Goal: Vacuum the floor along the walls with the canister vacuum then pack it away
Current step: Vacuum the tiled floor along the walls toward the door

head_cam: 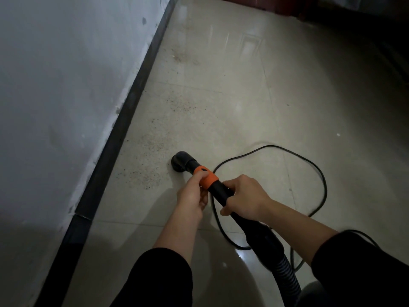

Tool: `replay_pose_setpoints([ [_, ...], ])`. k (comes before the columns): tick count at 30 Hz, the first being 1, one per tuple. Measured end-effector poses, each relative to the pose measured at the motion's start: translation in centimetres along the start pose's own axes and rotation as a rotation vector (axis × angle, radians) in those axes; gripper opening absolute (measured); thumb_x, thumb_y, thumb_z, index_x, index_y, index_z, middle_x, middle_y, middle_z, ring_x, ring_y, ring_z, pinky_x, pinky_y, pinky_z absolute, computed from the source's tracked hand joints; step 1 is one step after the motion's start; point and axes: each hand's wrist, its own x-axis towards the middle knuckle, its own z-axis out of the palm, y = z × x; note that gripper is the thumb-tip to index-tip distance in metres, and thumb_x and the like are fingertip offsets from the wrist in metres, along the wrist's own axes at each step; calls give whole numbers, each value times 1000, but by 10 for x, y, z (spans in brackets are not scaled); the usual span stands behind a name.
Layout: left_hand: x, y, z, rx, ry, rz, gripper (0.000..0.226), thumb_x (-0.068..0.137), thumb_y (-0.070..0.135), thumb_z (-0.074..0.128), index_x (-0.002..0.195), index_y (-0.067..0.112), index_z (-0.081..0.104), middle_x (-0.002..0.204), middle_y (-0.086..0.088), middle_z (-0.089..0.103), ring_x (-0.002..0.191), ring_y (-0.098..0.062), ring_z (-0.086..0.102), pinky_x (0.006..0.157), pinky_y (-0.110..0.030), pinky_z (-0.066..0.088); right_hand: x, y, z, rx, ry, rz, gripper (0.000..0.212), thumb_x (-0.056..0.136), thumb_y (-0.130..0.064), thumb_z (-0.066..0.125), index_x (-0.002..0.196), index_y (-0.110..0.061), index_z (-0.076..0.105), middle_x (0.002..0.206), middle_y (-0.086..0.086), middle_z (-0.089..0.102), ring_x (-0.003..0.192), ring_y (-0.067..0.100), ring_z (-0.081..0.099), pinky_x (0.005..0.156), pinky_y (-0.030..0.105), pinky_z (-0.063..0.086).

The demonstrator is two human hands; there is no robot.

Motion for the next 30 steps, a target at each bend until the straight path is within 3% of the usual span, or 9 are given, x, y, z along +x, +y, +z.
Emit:
replay_pose_setpoints([
  [4,-5,1,-2,-16,-27,-22,34,83,29,71,109,8,63,95,-6,65,79,-11,59,59,-21,45,-3,5,-3,20,-19,7,20,67,-9,80,82,-16,70,66,-2,62,55,7,54,50,19,41],
  [13,-8,-4,-9,-44,-18,-12,38,84,31,70,114,10,61,96,-3,64,80,-9,59,60,-20,45,-2,6,-4,0,-47,-5,27,64,-6,80,88,-16,73,63,-2,62,59,13,58,59,25,50],
  [19,-8,-12,-16,-42,-2,-11,25,82,30,72,96,12,62,86,-1,60,76,-10,55,60,-20,43,-4,9,-5,-23,-96,-30,32,65,-7,81,94,-17,74,70,0,65,63,13,59,67,29,53],
  [23,-8,-14,-20,-53,31,-6,32,78,32,75,100,11,66,91,-2,63,76,-11,55,56,-20,43,-2,8,-3,-8,-95,-48,34,63,-4,80,94,-18,75,77,5,69,64,15,60,70,32,55],
  [30,-8,-15,-30,-124,94,27,23,75,30,77,87,13,67,85,-3,60,69,-11,51,55,-21,39,3,0,2,-16,-122,-80,41,63,-5,81,100,-21,75,69,-3,65,64,13,60,71,30,54],
])
